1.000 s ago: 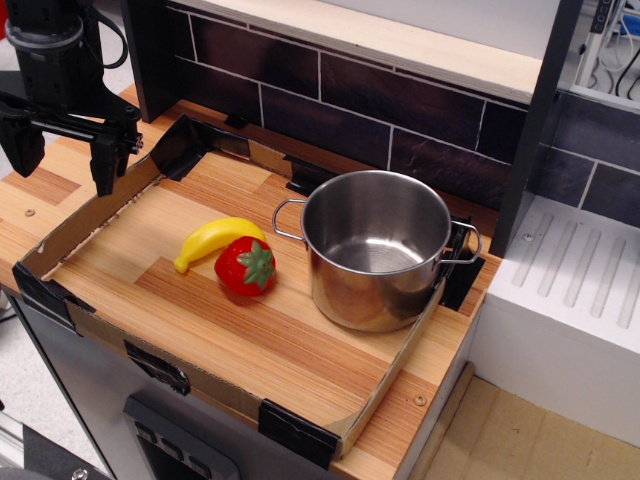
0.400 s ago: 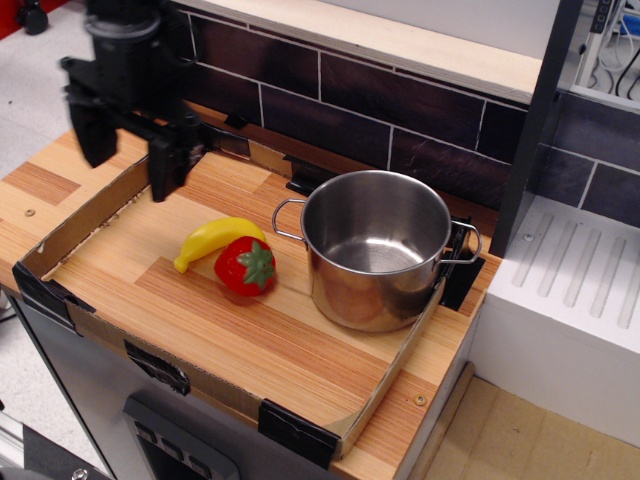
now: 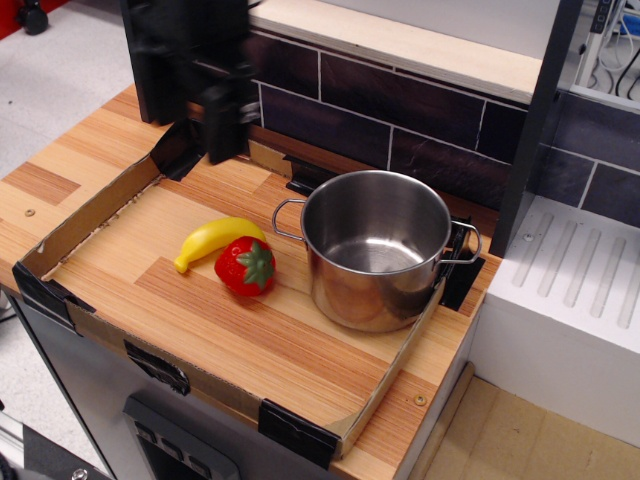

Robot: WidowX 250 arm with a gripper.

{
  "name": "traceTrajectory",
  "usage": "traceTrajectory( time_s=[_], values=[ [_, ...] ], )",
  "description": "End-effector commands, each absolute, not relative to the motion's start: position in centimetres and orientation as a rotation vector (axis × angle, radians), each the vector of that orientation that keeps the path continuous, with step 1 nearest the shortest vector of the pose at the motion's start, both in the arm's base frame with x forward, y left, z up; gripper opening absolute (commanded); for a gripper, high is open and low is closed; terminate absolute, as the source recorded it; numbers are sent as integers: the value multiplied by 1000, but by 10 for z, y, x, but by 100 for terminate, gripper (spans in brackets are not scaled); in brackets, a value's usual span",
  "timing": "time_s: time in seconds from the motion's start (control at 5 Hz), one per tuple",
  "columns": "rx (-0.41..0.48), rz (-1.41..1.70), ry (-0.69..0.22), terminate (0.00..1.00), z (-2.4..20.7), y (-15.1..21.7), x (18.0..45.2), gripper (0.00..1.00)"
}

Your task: Topple metal pot

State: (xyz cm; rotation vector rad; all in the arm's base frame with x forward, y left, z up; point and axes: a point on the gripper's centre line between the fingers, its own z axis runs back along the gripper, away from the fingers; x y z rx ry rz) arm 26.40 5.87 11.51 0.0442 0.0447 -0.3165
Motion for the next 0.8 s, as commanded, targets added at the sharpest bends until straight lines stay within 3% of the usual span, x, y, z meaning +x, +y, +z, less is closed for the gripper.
traceTrajectory(
  time_s=[0.0,0.4,0.6],
  values=[
    [4,-488,-142,0,134,17,285,100],
    [86,-482,-230,0,103,-4,307,100],
    [56,-482,-159,0,85,-11,317,100]
  ],
)
